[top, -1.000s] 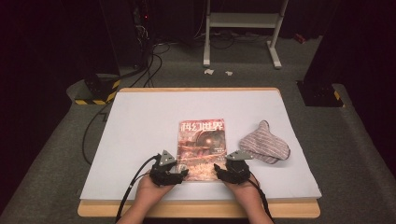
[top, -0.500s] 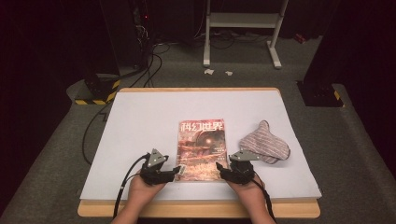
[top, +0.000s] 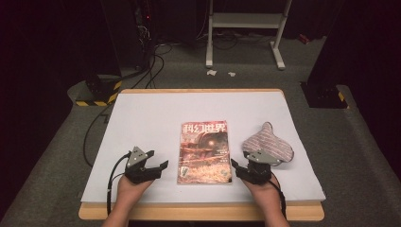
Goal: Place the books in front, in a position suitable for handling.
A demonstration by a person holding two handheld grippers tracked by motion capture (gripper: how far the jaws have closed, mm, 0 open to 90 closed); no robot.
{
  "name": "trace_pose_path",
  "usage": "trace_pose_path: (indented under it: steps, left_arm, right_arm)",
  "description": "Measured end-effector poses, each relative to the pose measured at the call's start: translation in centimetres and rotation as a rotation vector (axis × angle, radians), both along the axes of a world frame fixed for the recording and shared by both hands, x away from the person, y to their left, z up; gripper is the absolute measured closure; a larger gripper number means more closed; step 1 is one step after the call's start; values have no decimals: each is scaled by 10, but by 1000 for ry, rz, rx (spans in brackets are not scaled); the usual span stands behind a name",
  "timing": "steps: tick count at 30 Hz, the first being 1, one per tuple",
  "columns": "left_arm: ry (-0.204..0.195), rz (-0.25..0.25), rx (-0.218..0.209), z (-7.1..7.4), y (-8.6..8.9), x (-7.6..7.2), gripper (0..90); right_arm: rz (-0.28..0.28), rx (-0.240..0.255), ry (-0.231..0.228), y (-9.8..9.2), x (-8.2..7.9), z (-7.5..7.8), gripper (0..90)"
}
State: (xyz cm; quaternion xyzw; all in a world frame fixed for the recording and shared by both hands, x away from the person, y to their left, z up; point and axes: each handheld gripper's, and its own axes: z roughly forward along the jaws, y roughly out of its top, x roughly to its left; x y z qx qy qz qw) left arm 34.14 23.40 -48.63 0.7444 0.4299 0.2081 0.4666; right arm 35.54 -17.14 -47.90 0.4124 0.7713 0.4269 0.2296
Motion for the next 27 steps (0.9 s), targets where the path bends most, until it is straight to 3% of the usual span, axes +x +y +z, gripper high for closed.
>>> trace_pose_path:
  steps: [3, 7, 11, 14, 17, 21, 26, 27]
  left_arm:
    - [-1, 10, -7, 1, 7, 1, 224]
    - [7, 25, -9, 2, 15, 2, 207]
    - [56, 25, -9, 0, 17, 4, 190]
    - [61, 14, 1, 0, 16, 4, 168]
    - [72, 7, 2, -1, 16, 5, 150]
    - [48, 11, 21, -2, 15, 5, 156]
    - [13, 21, 33, 0, 15, 3, 160]
    - [10, 23, 33, 0, 15, 2, 161]
  right_arm:
    - [-24, -23, 11, -9, 2, 5, 417]
    - [-82, -11, 8, -25, 6, 14, 387]
    - [-141, -6, -22, -42, 9, 23, 349]
    - [-193, -9, -25, -56, 16, 28, 297]
    - [-239, -21, 19, -67, 29, 29, 209]
    - [-285, -55, 69, -77, 53, 26, 158]
    - [-301, -82, 177, -82, 80, 10, 148]
    - [-295, -67, 223, -82, 86, 5, 147]
